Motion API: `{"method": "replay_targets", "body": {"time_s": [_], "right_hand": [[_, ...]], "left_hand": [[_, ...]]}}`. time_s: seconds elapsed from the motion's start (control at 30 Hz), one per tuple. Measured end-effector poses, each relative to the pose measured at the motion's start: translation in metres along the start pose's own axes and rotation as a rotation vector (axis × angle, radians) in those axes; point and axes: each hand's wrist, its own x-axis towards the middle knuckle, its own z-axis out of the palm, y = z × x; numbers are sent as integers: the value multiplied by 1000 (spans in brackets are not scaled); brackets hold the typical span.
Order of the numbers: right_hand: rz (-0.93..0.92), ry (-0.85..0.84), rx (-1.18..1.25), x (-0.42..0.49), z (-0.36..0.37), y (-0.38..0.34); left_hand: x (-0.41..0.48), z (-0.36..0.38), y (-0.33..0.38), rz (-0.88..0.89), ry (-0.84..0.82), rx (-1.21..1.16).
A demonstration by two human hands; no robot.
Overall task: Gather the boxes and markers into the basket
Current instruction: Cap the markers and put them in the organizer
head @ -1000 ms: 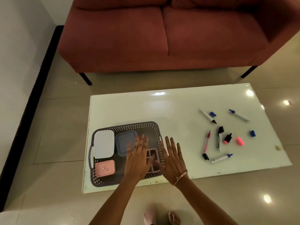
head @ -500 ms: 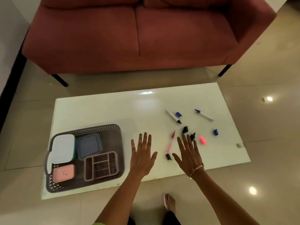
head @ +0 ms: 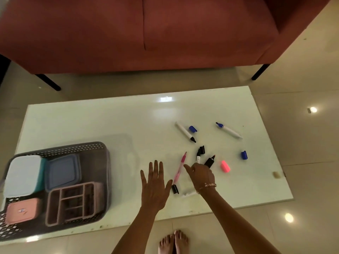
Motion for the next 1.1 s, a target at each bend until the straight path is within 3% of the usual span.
{"method": "replay_targets", "body": {"time_s": [0.23,0.33,0.47,0.73,0.87,1.1], "right_hand": [[293,4,260,36,38,-31],[310,42,357,36,27,-43],[91,68,545,14,-4,-92],[-428,17,692,-60,11,-220],[-592,-150,487,-79,52,-244],[-788,-33,100,-76,92,-243]], "left_hand": [[-6,20,-21,51,30,35],[-18,15,-36,49,55,47],[-31,-18,-53,66,152,56],[-47,-104,-148,-219,273,41],[-71,-107,-205,-318,271,42],[-96,-84,-245,-383,269,-9]]}}
